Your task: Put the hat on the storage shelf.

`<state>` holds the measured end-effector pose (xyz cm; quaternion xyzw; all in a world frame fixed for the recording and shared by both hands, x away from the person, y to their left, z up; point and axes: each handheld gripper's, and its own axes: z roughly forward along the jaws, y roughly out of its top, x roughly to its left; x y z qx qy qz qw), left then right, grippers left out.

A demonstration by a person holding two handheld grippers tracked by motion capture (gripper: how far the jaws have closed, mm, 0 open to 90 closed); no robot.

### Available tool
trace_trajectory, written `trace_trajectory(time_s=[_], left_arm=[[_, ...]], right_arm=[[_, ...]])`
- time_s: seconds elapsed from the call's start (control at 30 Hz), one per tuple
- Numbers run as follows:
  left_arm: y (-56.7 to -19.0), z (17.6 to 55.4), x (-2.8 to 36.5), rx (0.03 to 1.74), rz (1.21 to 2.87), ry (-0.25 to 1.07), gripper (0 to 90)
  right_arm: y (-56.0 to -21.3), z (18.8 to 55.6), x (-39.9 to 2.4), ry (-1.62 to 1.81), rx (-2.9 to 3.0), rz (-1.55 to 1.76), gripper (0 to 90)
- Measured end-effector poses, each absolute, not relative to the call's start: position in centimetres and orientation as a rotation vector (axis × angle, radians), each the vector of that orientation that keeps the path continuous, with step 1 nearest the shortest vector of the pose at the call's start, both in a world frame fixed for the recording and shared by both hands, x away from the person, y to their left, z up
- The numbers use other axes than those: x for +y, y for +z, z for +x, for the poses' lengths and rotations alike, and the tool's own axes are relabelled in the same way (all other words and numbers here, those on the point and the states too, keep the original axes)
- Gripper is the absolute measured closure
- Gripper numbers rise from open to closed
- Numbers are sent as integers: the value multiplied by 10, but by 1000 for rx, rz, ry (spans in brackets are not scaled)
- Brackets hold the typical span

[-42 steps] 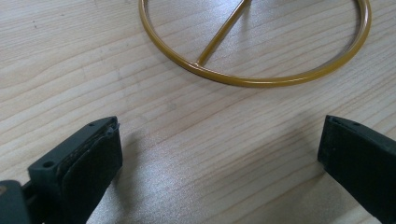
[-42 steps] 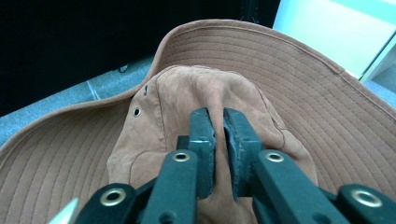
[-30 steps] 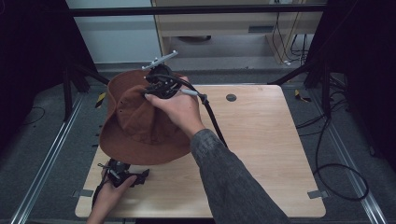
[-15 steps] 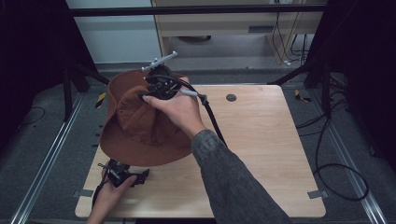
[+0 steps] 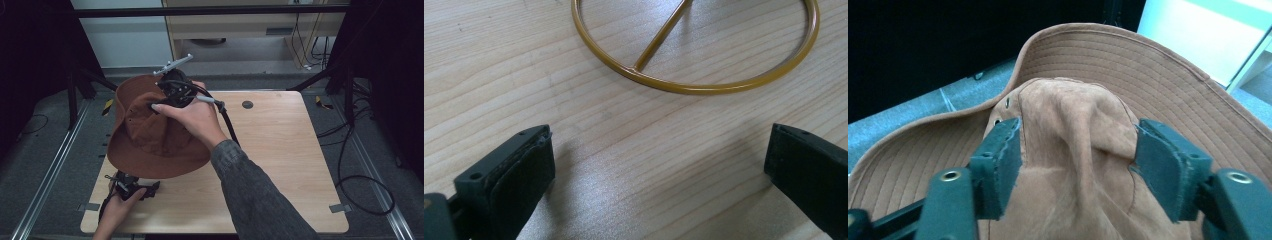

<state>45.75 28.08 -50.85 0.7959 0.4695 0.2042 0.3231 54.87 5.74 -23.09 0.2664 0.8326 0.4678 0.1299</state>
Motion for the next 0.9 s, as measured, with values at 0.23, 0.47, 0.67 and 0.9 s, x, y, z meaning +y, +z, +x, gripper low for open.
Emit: trace_trajectory(time_s=[0.23,0.47,0.67,0.9], left_arm=[[-508,458,281,1231,2092,536,0],[-509,457,281,1235,2085,537,0],[-508,457,281,1229,2098,535,0],[-509,458,281,1229,2092,540,0]], right_arm=[[-224,540,44,1345,2408,767,223],[-221,532,20,1341,2381,794,138],[-230,519,-16,1344,2335,802,107],[-244,505,-79,1349,2250,863,125]])
